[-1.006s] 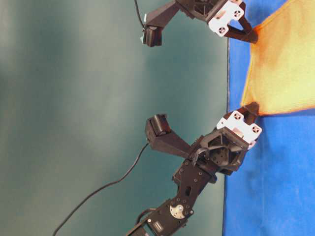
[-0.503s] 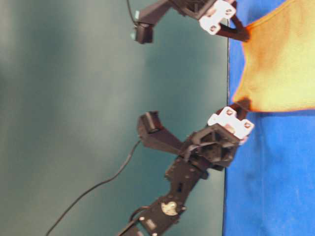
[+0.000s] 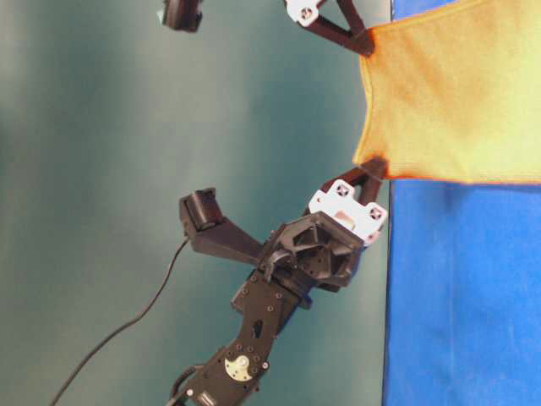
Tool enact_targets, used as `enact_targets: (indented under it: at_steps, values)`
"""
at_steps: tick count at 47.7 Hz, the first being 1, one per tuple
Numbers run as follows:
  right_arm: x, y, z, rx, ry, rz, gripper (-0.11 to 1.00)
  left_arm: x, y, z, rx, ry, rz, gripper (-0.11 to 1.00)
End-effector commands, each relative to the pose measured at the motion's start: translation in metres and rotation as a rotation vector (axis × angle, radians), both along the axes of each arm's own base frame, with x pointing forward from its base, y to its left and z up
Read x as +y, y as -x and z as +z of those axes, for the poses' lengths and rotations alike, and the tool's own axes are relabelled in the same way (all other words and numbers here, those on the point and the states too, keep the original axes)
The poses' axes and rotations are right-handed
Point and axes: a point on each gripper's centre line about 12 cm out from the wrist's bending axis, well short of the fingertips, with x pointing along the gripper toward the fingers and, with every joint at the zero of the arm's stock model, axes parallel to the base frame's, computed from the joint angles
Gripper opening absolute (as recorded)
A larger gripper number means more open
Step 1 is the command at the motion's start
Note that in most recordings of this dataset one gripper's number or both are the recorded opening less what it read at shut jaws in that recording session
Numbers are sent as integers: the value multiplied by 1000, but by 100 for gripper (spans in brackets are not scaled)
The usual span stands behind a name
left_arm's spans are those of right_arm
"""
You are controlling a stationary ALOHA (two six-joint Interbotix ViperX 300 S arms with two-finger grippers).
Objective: Fold the orange towel.
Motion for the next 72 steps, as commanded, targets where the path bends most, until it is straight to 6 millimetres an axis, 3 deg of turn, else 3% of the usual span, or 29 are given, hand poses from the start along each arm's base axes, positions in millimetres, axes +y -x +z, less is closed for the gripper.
enact_targets:
  at_steps: [1,17,26,39,48,61,72]
  values:
    - [10,-3,10,-32,14,31,3,-12,-2,24,-45,-11,-24,3]
    - [64,-2,12,-65,-17,165,3,-73,17,31,-31,26,-126,4]
    - [96,-4,12,-82,-51,246,3,-109,16,34,-13,38,-205,3]
    - [130,-7,2,-10,-100,311,3,-145,15,23,75,70,-279,3]
    - [147,-10,-11,50,-138,337,3,-155,16,13,100,83,-294,3]
    - [150,-16,-26,106,-160,336,3,-156,9,-14,83,79,-295,3]
    - [153,-21,-29,115,-163,349,4,-160,9,-15,79,77,-303,4]
